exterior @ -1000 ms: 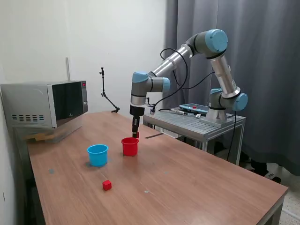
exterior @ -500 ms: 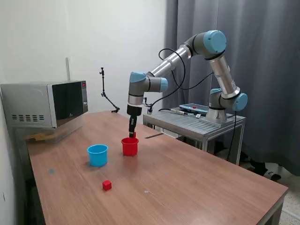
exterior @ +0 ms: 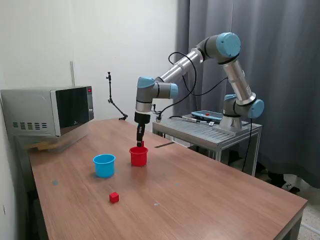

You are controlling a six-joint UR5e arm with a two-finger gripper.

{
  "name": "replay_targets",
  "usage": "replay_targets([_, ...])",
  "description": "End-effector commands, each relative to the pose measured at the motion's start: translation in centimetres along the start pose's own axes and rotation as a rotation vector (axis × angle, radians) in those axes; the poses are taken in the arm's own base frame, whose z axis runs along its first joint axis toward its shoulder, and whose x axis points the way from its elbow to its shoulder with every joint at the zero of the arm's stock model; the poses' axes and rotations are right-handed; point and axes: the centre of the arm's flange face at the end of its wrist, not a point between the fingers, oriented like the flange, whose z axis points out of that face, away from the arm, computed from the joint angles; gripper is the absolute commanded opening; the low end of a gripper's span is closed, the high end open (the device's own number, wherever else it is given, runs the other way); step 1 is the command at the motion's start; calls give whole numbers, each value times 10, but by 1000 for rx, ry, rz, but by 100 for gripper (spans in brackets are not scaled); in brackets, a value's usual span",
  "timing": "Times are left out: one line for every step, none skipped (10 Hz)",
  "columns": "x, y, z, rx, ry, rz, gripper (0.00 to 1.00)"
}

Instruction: Place red objects in the red bin, and blue objects in the blue bin.

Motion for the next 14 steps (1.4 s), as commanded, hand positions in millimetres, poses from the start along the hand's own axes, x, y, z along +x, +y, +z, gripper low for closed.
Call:
replay_targets([-1, 1, 1, -1, 0, 0, 100])
replay_targets([-2, 2, 1, 0, 0, 1, 100])
replay_targets([-2, 2, 1, 0, 0, 1, 100])
replay_targets([-1, 1, 1, 0, 0, 0, 100])
replay_targets([-1, 1, 1, -1, 0, 0, 100])
replay_targets([-1, 1, 1, 1, -1, 0, 100])
replay_targets([2, -1, -1, -2, 3, -6, 100])
replay_targets([15, -10, -4, -2, 8, -28, 100])
replay_targets([44, -31, -10, -8, 16, -78, 100])
replay_targets([67, -33, -22, -33, 39, -107, 100])
replay_targets([121, -50, -17, -28, 85, -196, 100])
replay_targets([158, -60, -26, -41, 106, -326, 100])
replay_targets([186, -62, -21, -21, 101, -437, 100])
replay_targets([197, -63, -10, 49, 100, -515, 100])
